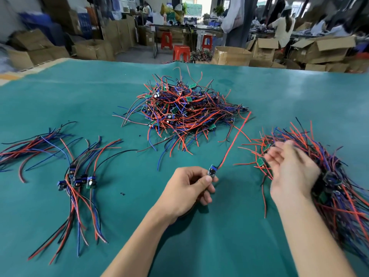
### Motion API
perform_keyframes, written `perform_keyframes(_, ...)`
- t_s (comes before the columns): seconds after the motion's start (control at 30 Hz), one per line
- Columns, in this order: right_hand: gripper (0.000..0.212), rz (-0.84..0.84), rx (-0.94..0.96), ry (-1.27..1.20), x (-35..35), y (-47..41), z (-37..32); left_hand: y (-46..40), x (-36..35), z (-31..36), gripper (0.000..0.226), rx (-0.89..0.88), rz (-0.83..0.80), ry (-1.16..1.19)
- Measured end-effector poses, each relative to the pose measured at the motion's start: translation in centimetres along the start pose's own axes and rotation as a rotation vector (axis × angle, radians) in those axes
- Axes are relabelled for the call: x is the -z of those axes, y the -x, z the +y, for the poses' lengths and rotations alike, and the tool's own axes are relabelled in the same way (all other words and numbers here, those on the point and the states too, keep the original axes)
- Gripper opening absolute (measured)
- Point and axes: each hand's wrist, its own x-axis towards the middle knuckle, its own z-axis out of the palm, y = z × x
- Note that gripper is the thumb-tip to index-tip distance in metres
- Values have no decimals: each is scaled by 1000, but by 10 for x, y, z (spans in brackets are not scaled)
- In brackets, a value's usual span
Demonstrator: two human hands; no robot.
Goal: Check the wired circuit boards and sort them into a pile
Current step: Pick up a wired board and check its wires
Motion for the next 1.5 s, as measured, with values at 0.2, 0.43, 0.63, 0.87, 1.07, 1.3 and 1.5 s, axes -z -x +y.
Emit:
perform_keyframes(0.2, 28, -578, -140, 397, -26, 48, 36, -1, 2, 0, 22, 3, 92, 136)
perform_keyframes(0.43, 23, -795, -50, 523, -22, 53, 36, 1, 5, 5, 27, 61, 58, 164)
perform_keyframes(0.63, 30, -592, -151, 353, -25, 47, 28, 5, 5, 13, 22, 97, -103, 132)
perform_keyframes(0.87, 15, -279, -281, 120, -18, 30, 11, 10, 0, 17, 24, 149, -287, 103)
perform_keyframes(1.07, 9, -154, -297, -11, -13, 19, -2, 10, -1, 16, 25, 163, -384, 66)
perform_keyframes(1.3, 20, -258, -49, -11, -30, 28, -68, 9, -1, 10, 22, 163, -332, 155)
perform_keyframes(1.5, 15, -764, -239, 283, -117, 119, -31, 9, 2, 5, 33, 99, -225, 219)
